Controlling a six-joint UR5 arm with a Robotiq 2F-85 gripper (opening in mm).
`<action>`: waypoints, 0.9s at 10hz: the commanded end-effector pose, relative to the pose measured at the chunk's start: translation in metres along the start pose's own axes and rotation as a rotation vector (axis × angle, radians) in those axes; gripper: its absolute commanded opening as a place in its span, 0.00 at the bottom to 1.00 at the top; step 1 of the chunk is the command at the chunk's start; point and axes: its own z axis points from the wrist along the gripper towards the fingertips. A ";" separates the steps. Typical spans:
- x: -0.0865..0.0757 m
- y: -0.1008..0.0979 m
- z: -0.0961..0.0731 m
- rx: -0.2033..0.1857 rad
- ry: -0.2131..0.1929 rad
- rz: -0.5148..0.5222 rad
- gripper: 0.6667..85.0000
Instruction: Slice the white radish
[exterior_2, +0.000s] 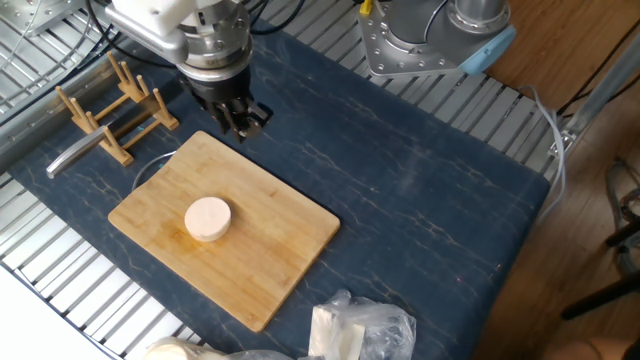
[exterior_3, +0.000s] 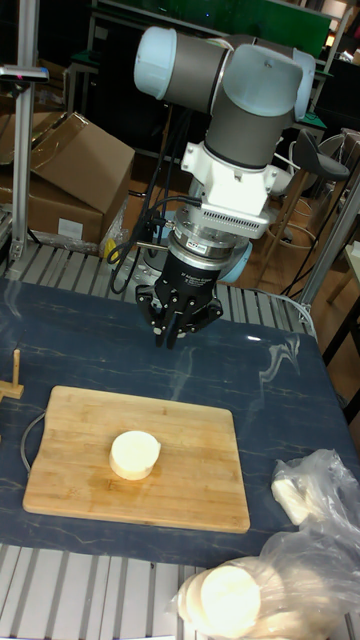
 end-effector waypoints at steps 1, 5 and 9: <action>0.000 0.003 -0.001 -0.009 0.001 -0.011 0.00; 0.001 0.008 -0.001 -0.031 0.004 0.003 0.00; 0.003 0.006 0.001 -0.045 0.001 0.001 0.00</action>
